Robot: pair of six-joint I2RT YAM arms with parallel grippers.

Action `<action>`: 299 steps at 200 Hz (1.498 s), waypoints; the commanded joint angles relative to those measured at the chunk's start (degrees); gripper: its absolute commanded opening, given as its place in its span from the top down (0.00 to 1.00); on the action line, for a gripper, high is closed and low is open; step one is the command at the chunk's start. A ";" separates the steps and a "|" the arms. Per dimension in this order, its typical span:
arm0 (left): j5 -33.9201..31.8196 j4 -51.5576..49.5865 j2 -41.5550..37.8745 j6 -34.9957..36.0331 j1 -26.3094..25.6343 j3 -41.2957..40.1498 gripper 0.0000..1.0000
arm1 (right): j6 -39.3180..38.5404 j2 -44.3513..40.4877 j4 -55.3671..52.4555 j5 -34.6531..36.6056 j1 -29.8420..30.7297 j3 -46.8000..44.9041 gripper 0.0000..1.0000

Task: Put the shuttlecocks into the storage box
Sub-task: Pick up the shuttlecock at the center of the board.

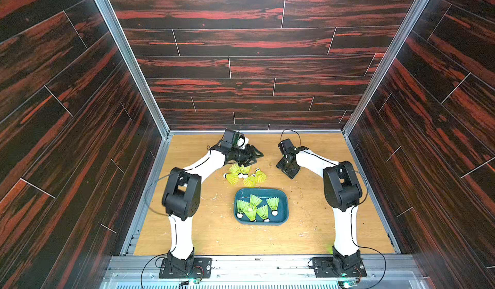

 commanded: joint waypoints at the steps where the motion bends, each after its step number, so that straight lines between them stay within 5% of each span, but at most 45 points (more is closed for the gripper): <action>1: 1.73 1.72 2.15 -1.76 -0.08 3.11 0.42 | -1.19 2.26 -2.93 1.89 -0.42 1.89 0.43; 107: 2.35 2.21 5.86 -2.75 -0.06 5.96 0.43 | -4.58 3.78 -3.74 3.91 -0.44 3.67 0.64; 185: 2.70 2.19 5.00 -2.49 -0.09 4.95 0.43 | -9.30 3.39 -3.18 5.33 -1.82 4.19 0.43; 299: 3.06 2.41 5.34 -2.25 -0.69 3.72 0.43 | -8.15 4.41 -2.15 2.26 -1.86 3.82 0.61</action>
